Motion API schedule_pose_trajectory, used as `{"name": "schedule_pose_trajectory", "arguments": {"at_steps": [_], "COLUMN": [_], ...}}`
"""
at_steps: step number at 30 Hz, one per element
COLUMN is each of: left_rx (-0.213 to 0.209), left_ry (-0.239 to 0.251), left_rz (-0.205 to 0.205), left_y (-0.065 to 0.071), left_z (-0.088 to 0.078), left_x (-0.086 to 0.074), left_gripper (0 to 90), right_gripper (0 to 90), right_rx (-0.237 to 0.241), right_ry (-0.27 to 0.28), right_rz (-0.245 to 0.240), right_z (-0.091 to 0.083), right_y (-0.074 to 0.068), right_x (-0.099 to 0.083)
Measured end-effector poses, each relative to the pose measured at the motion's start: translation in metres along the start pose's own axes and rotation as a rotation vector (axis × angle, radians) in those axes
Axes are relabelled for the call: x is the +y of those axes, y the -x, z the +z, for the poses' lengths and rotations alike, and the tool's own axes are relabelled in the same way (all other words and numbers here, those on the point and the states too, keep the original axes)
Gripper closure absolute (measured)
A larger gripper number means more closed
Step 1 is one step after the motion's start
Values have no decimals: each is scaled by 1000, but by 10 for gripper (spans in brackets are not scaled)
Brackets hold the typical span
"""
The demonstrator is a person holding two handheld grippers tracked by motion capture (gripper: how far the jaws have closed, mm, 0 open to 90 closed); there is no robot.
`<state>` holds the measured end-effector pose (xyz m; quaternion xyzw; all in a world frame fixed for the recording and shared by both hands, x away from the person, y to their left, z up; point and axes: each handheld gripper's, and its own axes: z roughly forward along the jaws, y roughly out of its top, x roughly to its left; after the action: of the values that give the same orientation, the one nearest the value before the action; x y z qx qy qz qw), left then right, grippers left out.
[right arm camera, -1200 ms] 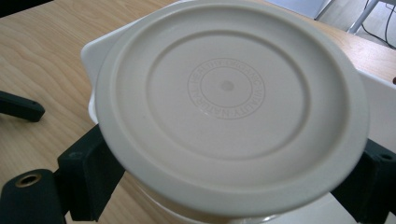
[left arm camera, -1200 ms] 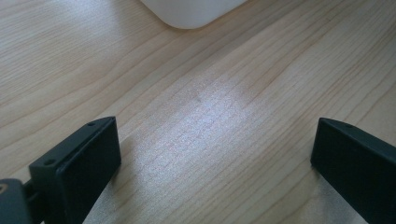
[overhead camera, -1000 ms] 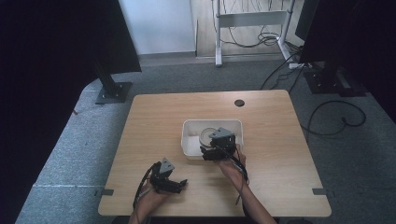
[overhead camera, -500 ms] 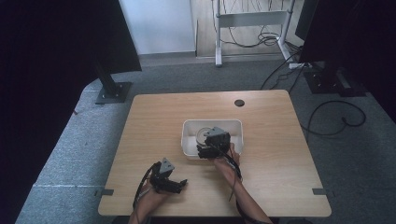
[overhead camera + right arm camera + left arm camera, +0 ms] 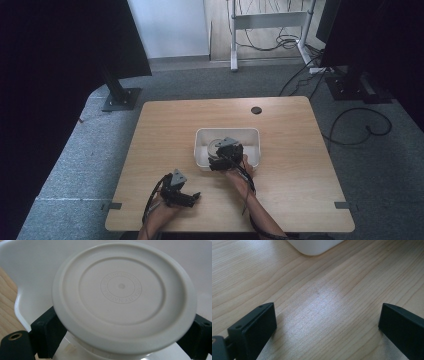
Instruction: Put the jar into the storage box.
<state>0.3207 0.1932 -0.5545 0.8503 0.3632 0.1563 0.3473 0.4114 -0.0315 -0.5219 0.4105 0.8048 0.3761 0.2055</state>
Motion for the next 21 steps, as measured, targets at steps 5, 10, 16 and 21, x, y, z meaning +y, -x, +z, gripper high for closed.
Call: {"name": "schedule_pose_trajectory", "arguments": {"at_steps": [5,10,16,21], "left_rx": [0,0,0,0], "left_ry": [0,0,0,-1], "left_rz": [1,0,1,1], "left_y": [0,0,0,0], "left_z": [0,0,0,0], "left_x": [0,0,0,0], "left_gripper": [13,13,13,13], "right_gripper": [94,92,47,22], "right_rx": [13,19,30,56], "right_ry": [-8,-19,-18,-14], "right_rz": [25,15,-6,-26], "right_z": [0,0,-1,-4], "right_y": [2,3,4,5], "right_x": [1,2,1,2]}}
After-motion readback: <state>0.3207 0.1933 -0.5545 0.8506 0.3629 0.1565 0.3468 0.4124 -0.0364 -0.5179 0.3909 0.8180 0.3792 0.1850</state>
